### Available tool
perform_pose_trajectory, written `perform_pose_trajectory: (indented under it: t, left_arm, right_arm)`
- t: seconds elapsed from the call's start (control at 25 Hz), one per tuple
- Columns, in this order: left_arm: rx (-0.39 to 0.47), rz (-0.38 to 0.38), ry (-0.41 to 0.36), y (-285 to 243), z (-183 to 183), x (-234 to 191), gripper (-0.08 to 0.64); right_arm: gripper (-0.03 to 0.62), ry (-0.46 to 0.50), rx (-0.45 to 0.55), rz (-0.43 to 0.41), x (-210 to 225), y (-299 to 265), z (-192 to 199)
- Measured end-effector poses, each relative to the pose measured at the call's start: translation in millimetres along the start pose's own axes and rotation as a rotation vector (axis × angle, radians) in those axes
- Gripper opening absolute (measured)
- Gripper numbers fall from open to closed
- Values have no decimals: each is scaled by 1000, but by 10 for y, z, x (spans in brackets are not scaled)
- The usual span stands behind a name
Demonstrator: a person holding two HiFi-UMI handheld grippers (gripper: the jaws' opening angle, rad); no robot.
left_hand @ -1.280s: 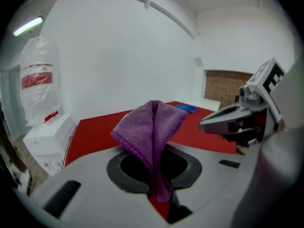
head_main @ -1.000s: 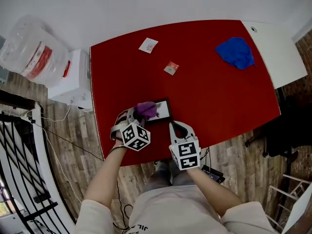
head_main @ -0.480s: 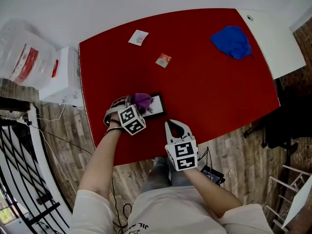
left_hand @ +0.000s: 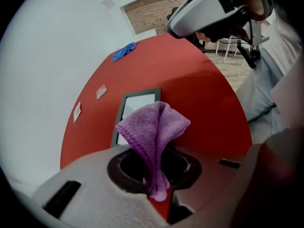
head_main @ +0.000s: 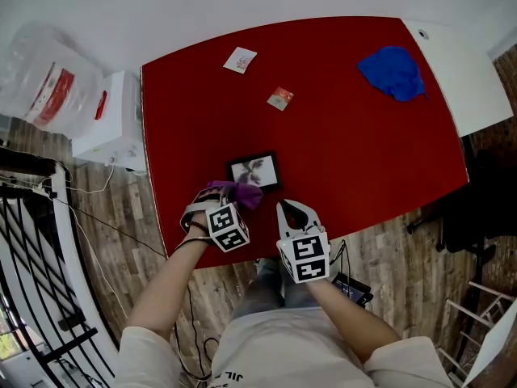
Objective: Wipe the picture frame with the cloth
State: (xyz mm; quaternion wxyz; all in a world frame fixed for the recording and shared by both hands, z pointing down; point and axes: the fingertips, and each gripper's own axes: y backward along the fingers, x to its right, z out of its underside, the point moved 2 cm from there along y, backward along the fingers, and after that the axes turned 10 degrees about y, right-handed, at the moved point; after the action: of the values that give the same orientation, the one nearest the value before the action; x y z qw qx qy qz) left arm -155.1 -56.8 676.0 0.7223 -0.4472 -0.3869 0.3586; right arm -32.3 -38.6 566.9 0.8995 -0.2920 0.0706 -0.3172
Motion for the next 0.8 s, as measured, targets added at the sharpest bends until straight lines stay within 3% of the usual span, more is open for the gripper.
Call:
perform_pose_trajectory:
  t: [0.16, 0.4, 0.56, 0.8]
  left_arm:
    - [-3, 2, -12, 19, 8, -5, 63]
    - [-30, -50, 39, -111, -185, -639, 63]
    - [-59, -46, 24, -288, -390, -915, 63]
    - [-83, -24, 6, -340, -427, -802, 63]
  right_arm:
    - [5, -4, -6, -8, -63, 3, 46]
    - [5, -10, -11, 5, 0, 93, 87]
    - [5, -17, -26, 26, 127, 170, 185]
    - [5, -41, -34, 41, 257, 184, 251]
